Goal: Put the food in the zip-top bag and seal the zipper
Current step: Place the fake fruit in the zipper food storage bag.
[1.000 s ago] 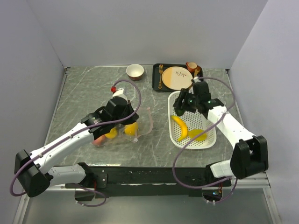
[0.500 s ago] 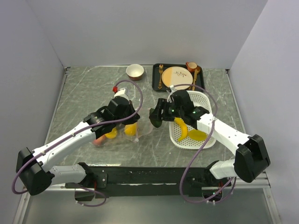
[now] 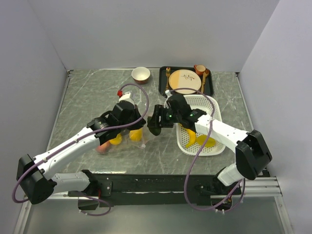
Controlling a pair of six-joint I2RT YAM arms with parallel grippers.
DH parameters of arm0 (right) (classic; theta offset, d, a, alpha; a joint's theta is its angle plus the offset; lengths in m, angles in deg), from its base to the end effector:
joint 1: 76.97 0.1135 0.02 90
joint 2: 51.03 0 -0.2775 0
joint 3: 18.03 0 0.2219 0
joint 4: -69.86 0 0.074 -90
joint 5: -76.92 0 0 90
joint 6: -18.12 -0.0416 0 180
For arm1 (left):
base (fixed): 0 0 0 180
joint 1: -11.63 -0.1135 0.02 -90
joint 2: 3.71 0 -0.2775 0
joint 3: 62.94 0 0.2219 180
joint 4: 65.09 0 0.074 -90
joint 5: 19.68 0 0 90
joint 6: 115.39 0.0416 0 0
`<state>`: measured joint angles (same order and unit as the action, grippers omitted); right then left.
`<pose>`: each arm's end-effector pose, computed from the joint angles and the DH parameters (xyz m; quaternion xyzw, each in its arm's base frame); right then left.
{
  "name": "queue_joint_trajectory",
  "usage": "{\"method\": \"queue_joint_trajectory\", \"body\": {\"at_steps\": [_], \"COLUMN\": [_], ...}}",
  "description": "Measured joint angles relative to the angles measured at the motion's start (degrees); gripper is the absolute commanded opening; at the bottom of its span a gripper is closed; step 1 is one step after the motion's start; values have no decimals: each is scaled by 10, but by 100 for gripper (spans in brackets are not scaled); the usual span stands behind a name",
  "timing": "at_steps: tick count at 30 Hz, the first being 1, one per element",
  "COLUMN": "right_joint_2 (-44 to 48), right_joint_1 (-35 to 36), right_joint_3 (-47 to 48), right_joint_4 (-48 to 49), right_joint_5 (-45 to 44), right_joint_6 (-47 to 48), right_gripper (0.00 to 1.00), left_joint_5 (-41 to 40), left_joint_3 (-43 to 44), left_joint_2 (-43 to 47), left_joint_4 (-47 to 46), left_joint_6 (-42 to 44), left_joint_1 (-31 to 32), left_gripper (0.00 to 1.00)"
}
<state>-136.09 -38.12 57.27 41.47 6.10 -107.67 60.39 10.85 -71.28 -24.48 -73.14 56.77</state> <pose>0.2281 0.2013 0.2824 -0.0965 0.8845 0.3805 0.2520 0.1670 -0.1577 0.3291 -0.0604 0.8801 -0.2840 0.3757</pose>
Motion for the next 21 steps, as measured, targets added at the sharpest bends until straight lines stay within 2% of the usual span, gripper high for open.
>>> {"method": "queue_joint_trajectory", "body": {"at_steps": [4,9,16,18,21], "right_joint_2": [-5,9,139,165,180], "right_joint_1": [19,37,38,37,36], "right_joint_3": [12,9,-16,-17,-17], "right_joint_4": [-1,-9,-46,-47,-47], "right_joint_5": [-13,-86,-235,-253,-262], "right_joint_6": [-4,-20,-36,-36,-36], "right_gripper": [56,60,63,58,56], "left_joint_5": [0,-4,-4,-4,-4], "left_joint_3": [0,0,0,0,0], "left_joint_2": [0,1,2,2,2], "left_joint_4": [1,2,2,2,2], "left_joint_6": [0,0,0,0,0], "left_joint_1": [0,0,0,0,0], "left_gripper": [1,1,1,1,1]}}
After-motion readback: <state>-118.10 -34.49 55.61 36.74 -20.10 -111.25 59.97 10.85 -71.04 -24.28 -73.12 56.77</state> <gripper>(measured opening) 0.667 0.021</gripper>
